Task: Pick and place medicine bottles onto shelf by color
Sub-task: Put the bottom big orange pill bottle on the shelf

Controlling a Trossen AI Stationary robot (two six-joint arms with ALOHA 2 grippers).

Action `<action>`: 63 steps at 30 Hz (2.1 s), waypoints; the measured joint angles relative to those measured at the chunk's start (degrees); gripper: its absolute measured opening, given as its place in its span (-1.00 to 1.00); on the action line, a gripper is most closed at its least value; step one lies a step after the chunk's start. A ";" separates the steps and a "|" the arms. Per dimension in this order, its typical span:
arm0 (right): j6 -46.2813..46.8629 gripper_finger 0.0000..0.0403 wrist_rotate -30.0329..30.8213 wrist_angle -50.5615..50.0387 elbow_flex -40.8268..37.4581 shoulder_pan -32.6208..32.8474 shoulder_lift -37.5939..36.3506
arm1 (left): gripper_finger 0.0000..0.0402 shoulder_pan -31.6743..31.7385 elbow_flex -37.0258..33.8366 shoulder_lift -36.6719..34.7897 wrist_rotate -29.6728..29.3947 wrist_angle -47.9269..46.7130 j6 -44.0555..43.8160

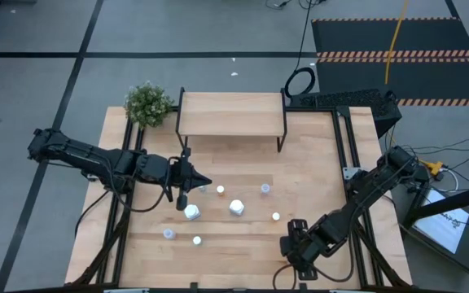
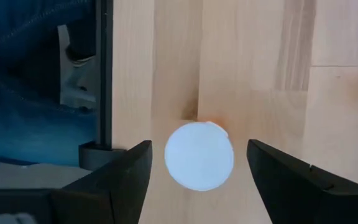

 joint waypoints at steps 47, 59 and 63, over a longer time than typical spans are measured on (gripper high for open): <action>-7.21 0.87 -1.40 -0.75 -0.02 -0.58 5.16 | -0.93 1.92 0.04 -0.02 -0.05 0.00 0.24; -6.44 0.87 1.00 -0.79 -0.02 -0.41 5.16 | -0.93 1.92 0.04 -0.02 -0.06 0.00 0.31; -5.94 0.87 1.68 -0.81 -0.02 -0.36 5.16 | -0.93 1.92 0.04 -0.02 -0.04 0.00 0.32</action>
